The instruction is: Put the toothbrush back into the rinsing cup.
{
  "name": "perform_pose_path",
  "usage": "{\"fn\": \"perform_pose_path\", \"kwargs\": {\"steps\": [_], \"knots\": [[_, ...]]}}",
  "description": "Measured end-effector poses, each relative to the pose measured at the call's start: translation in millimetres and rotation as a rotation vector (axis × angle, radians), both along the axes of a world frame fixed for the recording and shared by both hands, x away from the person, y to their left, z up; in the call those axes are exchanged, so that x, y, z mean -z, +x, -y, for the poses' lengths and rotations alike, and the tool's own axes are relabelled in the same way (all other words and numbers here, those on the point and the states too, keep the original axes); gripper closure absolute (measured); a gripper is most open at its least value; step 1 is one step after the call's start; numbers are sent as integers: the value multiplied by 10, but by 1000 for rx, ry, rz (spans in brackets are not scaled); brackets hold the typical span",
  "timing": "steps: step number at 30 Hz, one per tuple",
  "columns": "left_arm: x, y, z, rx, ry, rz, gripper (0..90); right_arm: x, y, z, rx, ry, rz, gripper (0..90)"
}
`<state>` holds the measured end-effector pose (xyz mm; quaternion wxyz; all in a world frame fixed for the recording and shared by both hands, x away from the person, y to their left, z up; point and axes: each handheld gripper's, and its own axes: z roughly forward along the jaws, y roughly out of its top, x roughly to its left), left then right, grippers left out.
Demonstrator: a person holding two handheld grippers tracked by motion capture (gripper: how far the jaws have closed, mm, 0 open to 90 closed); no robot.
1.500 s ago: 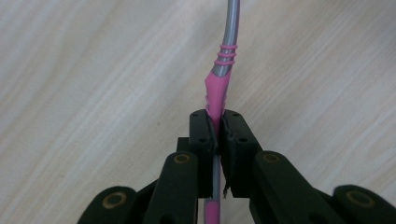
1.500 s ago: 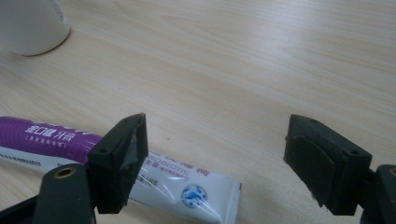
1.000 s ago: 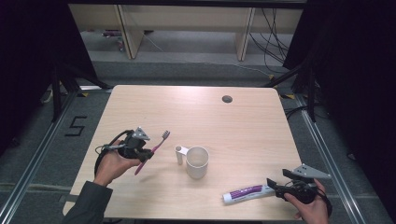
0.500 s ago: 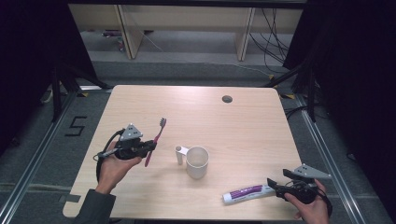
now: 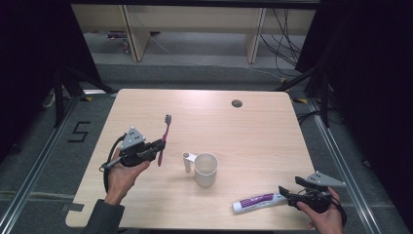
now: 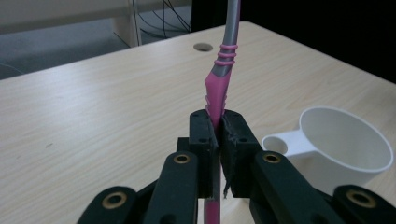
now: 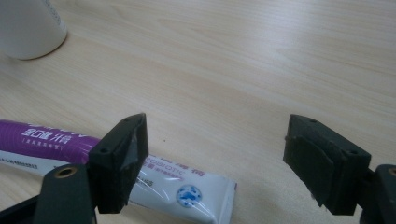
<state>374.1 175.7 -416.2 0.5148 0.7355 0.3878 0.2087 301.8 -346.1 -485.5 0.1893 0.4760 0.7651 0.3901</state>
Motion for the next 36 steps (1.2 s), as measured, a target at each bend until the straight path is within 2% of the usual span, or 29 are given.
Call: {"fn": "perform_pose_path", "kwargs": {"steps": [3,4,6,8,11,13,19,28,36], "knots": [[-9,-12,16,4,-28,38,830,3,1,-4,1,4,8,226],[-9,-11,21,5,-44,59,830,13,2,-16,0,12,-12,227],[-17,-14,23,0,-54,70,830,12,0,-18,0,13,-16,226],[-21,-19,32,8,-66,95,830,5,-1,-10,1,3,5,227],[-20,-14,66,26,-84,103,830,11,0,-18,2,15,-14,226],[-21,-8,85,33,-89,94,829,6,-1,-9,3,-2,4,227],[-67,13,183,59,-102,97,829,6,-1,-5,2,-3,5,227],[-189,36,312,73,-108,128,829,9,-1,-6,3,0,3,227],[-208,73,430,94,-107,129,829,6,-3,-11,3,2,1,228]]}}
